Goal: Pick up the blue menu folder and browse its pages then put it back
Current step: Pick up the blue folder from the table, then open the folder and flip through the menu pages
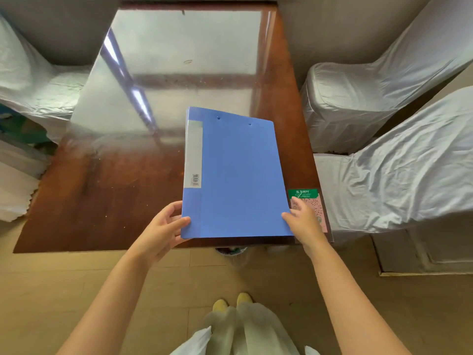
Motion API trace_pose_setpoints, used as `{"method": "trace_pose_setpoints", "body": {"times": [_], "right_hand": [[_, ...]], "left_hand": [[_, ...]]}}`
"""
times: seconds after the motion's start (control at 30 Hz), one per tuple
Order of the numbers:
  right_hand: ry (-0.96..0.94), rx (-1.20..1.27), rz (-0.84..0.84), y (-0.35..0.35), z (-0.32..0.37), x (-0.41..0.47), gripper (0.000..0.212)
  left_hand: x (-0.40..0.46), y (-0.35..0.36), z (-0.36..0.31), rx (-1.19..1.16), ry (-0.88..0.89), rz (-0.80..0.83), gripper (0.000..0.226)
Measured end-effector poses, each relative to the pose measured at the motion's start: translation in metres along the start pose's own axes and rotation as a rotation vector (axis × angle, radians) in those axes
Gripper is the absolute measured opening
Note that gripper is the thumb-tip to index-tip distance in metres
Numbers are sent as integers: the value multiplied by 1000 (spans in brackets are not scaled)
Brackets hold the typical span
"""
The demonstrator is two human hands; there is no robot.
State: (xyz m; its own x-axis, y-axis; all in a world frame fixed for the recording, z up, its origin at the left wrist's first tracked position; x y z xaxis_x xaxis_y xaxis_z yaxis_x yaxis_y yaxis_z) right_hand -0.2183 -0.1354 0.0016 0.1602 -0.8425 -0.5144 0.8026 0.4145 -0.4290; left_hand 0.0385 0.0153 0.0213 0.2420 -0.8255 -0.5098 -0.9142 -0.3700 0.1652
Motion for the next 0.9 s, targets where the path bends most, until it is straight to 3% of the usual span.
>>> {"method": "trace_pose_setpoints", "body": {"times": [0.1, 0.17, 0.37, 0.5, 0.57, 0.67, 0.9], "right_hand": [[23, 372, 184, -25, 11, -9, 45], [-82, 361, 276, -35, 21, -20, 35], [-264, 316, 161, -51, 35, -47, 19], [-343, 385, 74, -61, 43, -59, 19], [-360, 387, 69, -67, 50, -63, 20], [-393, 370, 70, -73, 59, -68, 22], [-443, 377, 95, -72, 82, -77, 20]], "left_hand": [[-9, -5, -15, 14, 38, 41, 40], [-14, -4, -24, 37, 64, 76, 45], [-26, 12, -55, 241, 284, 136, 46], [-32, 30, -67, 623, 432, 36, 102], [-34, 35, -72, 808, 501, -8, 113], [-35, 41, -78, 870, 656, -8, 99], [-37, 36, -85, 876, 711, -135, 68]]}}
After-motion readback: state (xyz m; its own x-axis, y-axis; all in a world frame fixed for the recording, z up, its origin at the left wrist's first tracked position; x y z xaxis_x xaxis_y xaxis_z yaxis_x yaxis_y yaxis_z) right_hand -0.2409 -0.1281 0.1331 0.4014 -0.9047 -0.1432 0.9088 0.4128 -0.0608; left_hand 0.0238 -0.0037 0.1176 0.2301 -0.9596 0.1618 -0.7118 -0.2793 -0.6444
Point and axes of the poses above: each hand's wrist, its own x-axis towards the middle knuckle, its own y-axis out of the palm, z = x × y, the point moved 3 cm from there along x, towards the middle knuckle, and after that the axes turned 1 degree about y, right-handed, at the moved point
